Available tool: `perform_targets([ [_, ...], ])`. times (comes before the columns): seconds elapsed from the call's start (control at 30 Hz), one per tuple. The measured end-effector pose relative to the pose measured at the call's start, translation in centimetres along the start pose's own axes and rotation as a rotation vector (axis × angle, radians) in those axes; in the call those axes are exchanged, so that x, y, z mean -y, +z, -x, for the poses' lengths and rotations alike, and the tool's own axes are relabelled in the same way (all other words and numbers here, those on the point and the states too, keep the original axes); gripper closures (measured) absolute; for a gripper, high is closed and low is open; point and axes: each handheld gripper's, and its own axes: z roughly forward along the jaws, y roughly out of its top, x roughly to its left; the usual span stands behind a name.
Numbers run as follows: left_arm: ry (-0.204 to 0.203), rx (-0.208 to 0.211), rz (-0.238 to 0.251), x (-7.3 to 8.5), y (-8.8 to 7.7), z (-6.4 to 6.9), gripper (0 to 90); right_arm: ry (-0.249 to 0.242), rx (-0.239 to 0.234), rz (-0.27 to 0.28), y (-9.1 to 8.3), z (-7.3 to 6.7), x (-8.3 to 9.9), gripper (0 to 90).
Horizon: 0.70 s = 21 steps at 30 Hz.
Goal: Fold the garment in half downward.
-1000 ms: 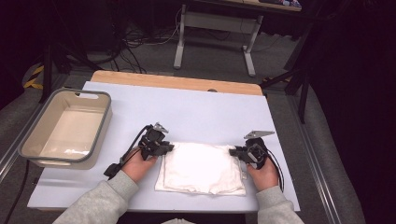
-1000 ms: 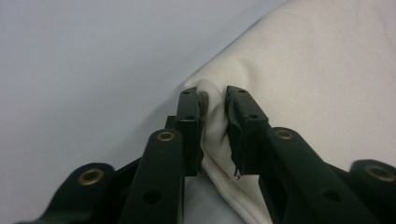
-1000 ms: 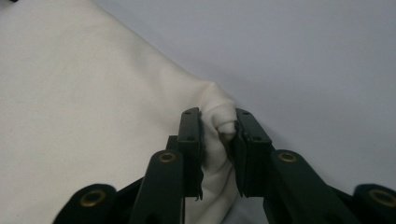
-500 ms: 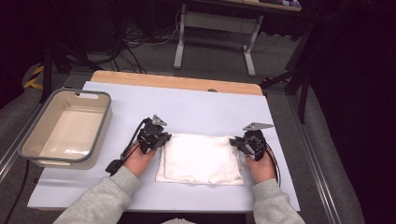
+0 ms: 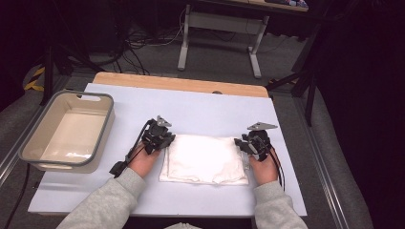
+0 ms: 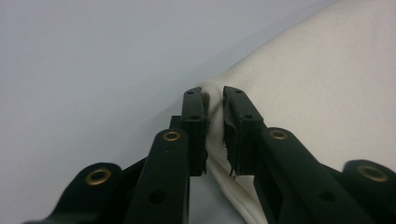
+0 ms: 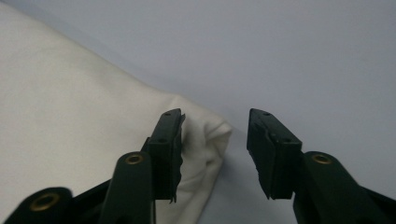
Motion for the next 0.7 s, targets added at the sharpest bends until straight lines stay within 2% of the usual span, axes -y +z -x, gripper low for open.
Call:
perform_targets([
  [0.07,-0.002,0.004,0.009,-0.1,-0.2,-0.3,70.0,0.000,0.018,0.025,-0.6,0.0,-0.1,46.8],
  [0.13,-0.012,0.011,0.020,-0.1,-0.4,-0.5,62.8,0.001,0.007,0.062,-1.4,0.0,-0.3,42.0],
  [0.17,-0.021,0.020,0.026,-0.1,-0.5,-0.6,58.3,-0.002,-0.009,0.075,-1.7,-0.1,-0.3,37.1],
  [0.27,-0.019,0.033,0.039,-0.1,-0.7,-0.8,53.7,-0.018,-0.051,0.112,-2.4,-0.6,-0.6,26.1],
  [0.4,-0.017,0.039,0.052,-0.2,-1.2,-1.1,46.4,-0.032,-0.131,0.147,-2.9,-1.5,-1.0,15.5],
  [0.43,-0.020,0.045,0.054,-0.2,-1.2,-1.2,44.6,-0.048,-0.156,0.153,-3.0,-1.8,-1.0,13.8],
  [0.57,-0.023,0.048,0.054,-0.3,-1.5,-1.4,42.6,-0.078,-0.192,0.164,-3.3,-3.0,-1.4,14.8],
  [0.7,-0.026,0.052,0.064,-0.3,-1.8,-1.5,41.2,-0.110,-0.246,0.173,-3.4,-4.4,-1.8,21.8],
])
